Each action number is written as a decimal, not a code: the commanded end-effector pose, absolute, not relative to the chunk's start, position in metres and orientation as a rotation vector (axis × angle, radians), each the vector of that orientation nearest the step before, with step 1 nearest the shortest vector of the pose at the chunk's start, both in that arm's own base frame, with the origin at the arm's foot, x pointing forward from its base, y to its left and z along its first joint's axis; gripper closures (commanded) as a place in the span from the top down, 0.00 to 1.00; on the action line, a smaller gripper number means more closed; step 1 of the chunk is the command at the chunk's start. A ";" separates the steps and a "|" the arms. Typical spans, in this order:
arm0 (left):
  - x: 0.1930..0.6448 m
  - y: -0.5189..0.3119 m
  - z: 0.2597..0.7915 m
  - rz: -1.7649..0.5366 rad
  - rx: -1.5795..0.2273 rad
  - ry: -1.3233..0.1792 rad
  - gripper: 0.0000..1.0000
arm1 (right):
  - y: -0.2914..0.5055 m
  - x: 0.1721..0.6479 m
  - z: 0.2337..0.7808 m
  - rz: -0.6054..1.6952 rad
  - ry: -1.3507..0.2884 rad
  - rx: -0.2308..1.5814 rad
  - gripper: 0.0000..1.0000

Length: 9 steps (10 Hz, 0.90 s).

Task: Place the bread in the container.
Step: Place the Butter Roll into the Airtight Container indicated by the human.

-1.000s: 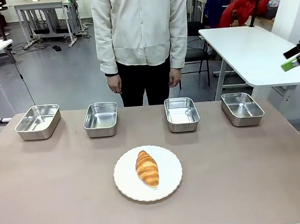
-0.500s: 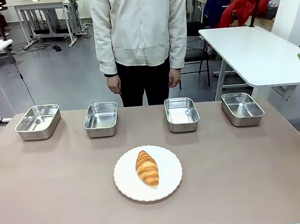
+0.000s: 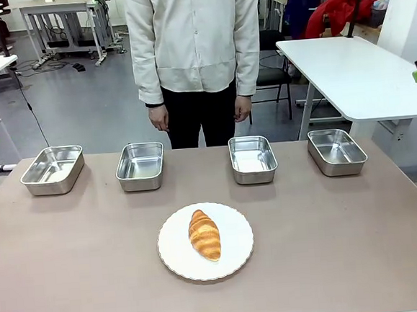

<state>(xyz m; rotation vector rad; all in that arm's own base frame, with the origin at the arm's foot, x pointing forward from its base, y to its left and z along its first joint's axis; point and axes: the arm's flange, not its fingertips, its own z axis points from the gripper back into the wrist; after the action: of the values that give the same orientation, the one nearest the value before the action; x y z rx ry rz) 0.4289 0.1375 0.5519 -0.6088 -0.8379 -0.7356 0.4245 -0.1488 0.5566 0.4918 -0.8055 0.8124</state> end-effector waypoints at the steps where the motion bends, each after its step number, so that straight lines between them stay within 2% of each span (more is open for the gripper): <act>1: 0.428 0.133 0.548 -0.729 -0.608 -0.836 1.00 | -0.152 0.428 0.558 0.829 -0.828 0.507 1.00; 9: 0.430 0.135 0.551 -0.738 -0.609 -0.834 1.00 | -0.149 0.424 0.556 0.812 -0.801 0.494 1.00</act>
<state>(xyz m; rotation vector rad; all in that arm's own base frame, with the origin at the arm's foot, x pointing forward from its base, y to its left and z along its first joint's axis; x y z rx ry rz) 0.4301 0.1350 0.5498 -0.6070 -0.8271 -0.7346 0.4238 -0.1495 0.5551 0.4904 -0.7873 0.8105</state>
